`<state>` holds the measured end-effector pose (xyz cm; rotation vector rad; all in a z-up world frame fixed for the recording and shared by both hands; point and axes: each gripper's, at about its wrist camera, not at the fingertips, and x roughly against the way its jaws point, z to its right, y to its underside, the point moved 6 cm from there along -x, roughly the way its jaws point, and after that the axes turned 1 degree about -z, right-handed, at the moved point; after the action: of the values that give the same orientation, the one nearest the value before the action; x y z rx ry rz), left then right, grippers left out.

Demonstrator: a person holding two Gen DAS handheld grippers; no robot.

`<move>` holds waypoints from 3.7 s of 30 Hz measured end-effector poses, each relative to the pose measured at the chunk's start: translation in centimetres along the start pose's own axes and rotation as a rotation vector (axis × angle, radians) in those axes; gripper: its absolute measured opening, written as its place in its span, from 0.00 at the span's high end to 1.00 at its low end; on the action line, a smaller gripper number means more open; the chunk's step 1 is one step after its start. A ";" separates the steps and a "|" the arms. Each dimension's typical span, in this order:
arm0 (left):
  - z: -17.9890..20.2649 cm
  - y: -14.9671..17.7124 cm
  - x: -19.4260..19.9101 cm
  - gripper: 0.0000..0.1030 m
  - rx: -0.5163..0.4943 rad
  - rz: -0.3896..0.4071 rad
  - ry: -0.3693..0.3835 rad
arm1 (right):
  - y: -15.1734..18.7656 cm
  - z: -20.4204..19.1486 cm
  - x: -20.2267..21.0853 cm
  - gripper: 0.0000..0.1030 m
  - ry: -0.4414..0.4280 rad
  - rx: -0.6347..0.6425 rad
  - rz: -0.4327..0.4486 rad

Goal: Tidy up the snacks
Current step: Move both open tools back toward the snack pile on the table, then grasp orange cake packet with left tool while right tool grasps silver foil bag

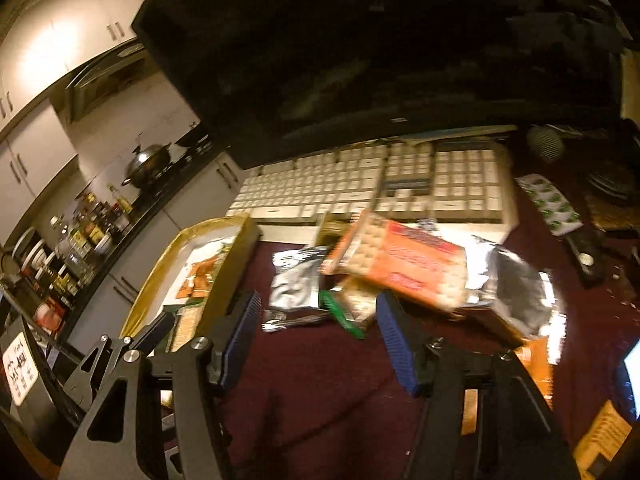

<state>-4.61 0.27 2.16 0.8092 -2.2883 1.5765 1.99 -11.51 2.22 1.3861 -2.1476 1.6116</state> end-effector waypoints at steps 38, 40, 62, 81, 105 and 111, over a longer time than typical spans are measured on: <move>3.6 -0.3 -0.8 0.40 -0.064 -0.041 0.061 | 3.2 10.4 0.3 0.32 0.338 -0.134 -0.144; 3.5 -0.2 -0.8 0.40 -0.061 -0.043 0.063 | 3.4 10.4 0.1 0.32 0.333 -0.139 -0.154; 3.7 -0.4 0.2 0.24 0.033 -0.092 0.466 | 2.1 7.8 0.5 0.32 0.132 -0.166 -0.098; 12.0 -0.2 -3.0 0.47 -0.068 -0.257 0.611 | -2.7 13.9 -2.1 0.26 0.342 -0.264 -0.090; 7.6 0.7 -4.8 0.48 0.086 -0.278 0.552 | 0.3 10.4 -1.1 0.20 0.138 -0.125 -0.243; 7.4 0.7 -4.8 0.48 0.094 -0.276 0.535 | 1.3 7.6 -3.2 0.20 0.128 0.080 -0.304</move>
<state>-0.24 -4.86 -3.59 0.5983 -1.6640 1.5501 5.92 -15.73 -3.77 1.5004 -1.7224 1.6317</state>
